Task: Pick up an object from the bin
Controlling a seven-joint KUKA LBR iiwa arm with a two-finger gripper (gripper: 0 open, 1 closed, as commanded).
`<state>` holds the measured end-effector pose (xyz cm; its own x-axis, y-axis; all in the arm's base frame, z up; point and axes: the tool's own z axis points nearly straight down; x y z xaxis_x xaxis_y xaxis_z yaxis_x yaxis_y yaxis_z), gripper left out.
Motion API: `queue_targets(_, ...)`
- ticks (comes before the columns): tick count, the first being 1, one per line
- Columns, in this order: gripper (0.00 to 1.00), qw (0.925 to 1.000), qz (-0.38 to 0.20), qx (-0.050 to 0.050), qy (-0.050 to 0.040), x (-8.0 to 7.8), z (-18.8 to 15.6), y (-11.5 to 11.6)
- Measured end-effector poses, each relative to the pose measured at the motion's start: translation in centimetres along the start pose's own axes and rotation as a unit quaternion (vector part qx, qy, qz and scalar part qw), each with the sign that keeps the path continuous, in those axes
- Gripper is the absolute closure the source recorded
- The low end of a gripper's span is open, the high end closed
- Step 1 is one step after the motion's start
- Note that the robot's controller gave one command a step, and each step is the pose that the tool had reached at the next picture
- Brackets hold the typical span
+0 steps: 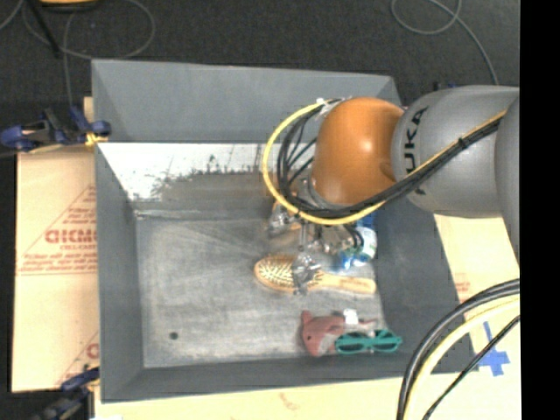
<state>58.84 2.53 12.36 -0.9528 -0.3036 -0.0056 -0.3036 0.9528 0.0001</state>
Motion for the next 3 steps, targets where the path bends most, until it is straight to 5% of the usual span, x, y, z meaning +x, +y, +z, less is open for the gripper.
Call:
queue_targets(1,0.0,1.0,0.008,0.0,0.002,0.3,1.1,-0.7)
queue_targets(2,1.0,0.995,0.1,0.0,-0.0036,1.1,4.8,-0.1)
queue_targets(3,1.0,0.995,0.1,0.0,-0.0036,1.1,4.8,-0.1)
